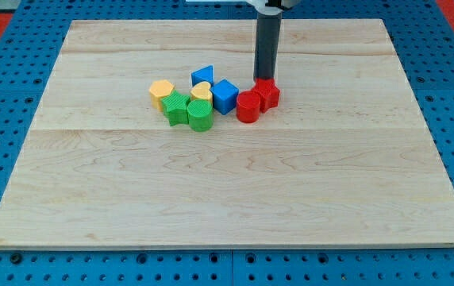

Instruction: Point at the blue triangle

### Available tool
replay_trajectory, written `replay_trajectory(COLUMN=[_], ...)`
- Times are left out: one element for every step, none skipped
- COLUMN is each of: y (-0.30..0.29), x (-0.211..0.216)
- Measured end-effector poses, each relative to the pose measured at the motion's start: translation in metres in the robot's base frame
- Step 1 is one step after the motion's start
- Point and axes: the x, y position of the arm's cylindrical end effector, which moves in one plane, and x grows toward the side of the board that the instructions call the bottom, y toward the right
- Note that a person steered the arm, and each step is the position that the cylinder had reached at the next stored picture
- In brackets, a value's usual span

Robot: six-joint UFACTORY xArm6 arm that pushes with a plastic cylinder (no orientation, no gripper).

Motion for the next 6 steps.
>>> replay_trajectory(y=[0.005, 0.012, 0.001, -0.057, -0.115, -0.144], x=[0.0, -0.013, -0.035, -0.041, -0.044, -0.037])
